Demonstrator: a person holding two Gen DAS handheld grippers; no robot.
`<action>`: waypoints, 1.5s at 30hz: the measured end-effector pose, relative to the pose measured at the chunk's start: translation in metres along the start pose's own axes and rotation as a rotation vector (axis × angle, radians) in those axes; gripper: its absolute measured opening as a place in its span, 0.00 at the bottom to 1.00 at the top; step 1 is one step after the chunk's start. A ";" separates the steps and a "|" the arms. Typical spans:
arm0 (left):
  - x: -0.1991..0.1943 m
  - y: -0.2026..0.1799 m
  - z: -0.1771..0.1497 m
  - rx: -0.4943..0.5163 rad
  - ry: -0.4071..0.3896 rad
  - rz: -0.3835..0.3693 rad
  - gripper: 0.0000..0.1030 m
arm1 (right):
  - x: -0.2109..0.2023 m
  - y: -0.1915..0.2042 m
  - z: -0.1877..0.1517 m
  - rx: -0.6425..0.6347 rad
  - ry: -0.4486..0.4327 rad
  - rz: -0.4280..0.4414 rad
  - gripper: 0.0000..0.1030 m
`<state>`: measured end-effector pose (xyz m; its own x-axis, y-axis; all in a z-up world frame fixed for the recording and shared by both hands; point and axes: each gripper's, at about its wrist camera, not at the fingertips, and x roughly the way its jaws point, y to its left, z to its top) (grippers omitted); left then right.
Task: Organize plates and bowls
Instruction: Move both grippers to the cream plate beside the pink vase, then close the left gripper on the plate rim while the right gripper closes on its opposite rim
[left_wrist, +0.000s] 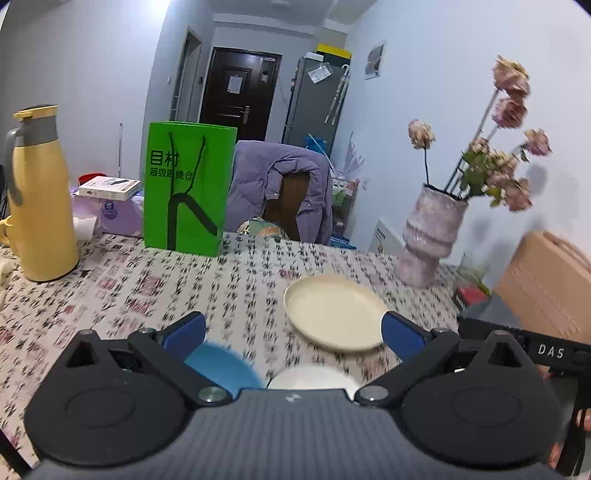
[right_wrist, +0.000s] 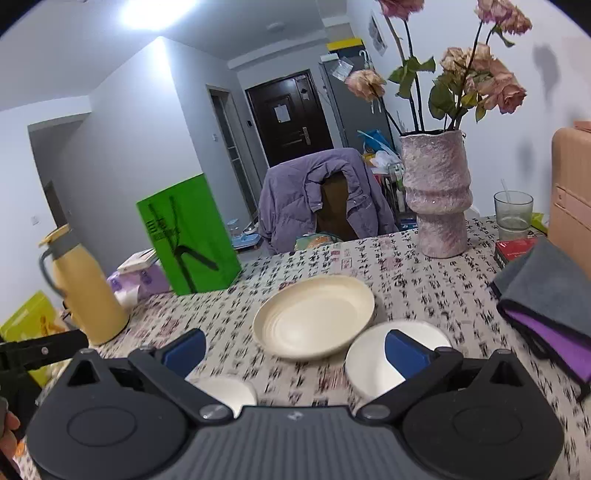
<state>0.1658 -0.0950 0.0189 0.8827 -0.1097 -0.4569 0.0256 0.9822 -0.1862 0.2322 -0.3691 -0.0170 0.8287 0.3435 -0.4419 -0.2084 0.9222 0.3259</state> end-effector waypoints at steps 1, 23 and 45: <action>0.007 -0.001 0.005 -0.006 0.003 0.003 1.00 | 0.009 -0.004 0.008 0.007 0.006 -0.004 1.00; 0.221 -0.007 0.076 -0.110 0.179 0.212 1.00 | 0.196 -0.058 0.073 0.110 0.099 -0.097 1.00; 0.314 -0.015 0.026 -0.020 0.477 0.297 0.92 | 0.254 -0.074 0.038 0.113 0.310 -0.185 0.84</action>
<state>0.4549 -0.1403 -0.0989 0.5406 0.1096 -0.8341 -0.2049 0.9788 -0.0042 0.4775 -0.3566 -0.1212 0.6470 0.2264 -0.7281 0.0029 0.9542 0.2993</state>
